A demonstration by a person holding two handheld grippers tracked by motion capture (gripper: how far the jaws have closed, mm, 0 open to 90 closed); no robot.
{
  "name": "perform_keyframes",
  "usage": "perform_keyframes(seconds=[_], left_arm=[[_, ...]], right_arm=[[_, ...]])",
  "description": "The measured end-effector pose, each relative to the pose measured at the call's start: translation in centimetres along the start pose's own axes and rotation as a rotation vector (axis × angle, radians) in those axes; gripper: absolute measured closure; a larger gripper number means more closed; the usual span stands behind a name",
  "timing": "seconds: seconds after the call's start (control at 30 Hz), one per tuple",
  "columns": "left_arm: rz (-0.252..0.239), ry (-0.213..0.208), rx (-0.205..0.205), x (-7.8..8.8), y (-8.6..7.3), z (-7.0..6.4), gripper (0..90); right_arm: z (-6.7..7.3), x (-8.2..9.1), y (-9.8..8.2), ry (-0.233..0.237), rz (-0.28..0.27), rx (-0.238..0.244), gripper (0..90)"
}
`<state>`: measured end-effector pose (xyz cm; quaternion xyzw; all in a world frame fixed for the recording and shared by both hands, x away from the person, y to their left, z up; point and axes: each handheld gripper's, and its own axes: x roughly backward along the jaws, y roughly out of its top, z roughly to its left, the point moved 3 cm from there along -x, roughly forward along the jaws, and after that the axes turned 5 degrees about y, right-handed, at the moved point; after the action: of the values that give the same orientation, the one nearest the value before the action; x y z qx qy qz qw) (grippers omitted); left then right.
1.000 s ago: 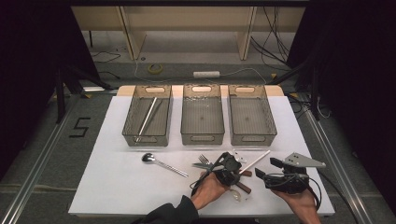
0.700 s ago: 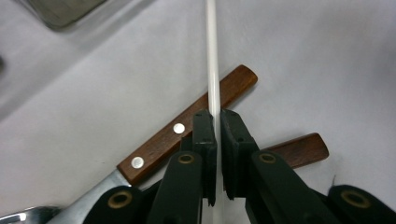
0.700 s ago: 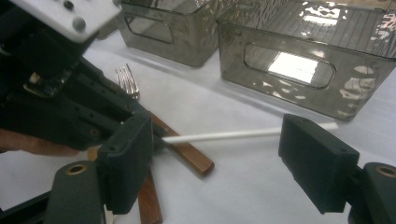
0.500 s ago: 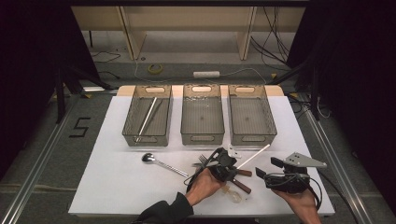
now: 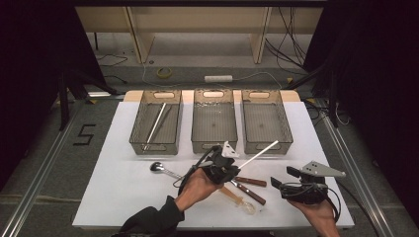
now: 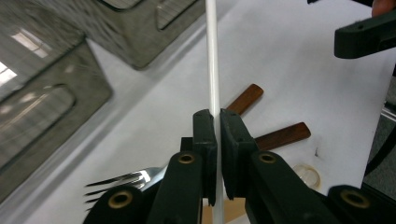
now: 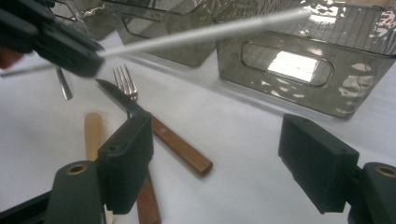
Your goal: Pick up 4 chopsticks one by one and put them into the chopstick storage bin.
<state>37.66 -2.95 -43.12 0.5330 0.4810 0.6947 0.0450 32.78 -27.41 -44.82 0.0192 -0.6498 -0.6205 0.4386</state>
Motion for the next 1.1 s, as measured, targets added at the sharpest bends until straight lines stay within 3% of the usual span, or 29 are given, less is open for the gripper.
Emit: perform_keyframes(seconds=[0.27, 0.3, 0.4, 0.6, 0.83, 1.1], left_arm=[[-0.038, -0.033, 0.035, 1.6, -1.2, 0.8, 85.5], [-0.028, -0.025, 0.023, 1.8, -1.4, 0.9, 85.5], [-0.041, -0.015, 0.038, 2.5, -1.7, 1.6, 85.4], [-0.084, 0.021, 0.083, 4.0, -1.5, 4.0, 85.4], [-0.130, 0.066, 0.095, 5.8, -0.9, 6.6, 85.4], [-0.167, 0.124, 0.179, 7.6, -1.5, 11.0, 85.4]], right_arm=[[0.1, -0.1, 0.0, 0.000, 0.004, 0.001, 27.5], [0.1, -0.1, 0.0, 0.000, 0.004, 0.002, 27.5], [0.2, -0.1, 0.0, 0.001, 0.003, 0.010, 27.5], [0.2, -0.1, 0.0, 0.004, 0.005, 0.008, 27.5], [0.3, -0.1, 0.0, 0.010, 0.004, 0.014, 27.5], [0.4, -0.1, 0.0, 0.010, 0.007, 0.016, 27.5]])
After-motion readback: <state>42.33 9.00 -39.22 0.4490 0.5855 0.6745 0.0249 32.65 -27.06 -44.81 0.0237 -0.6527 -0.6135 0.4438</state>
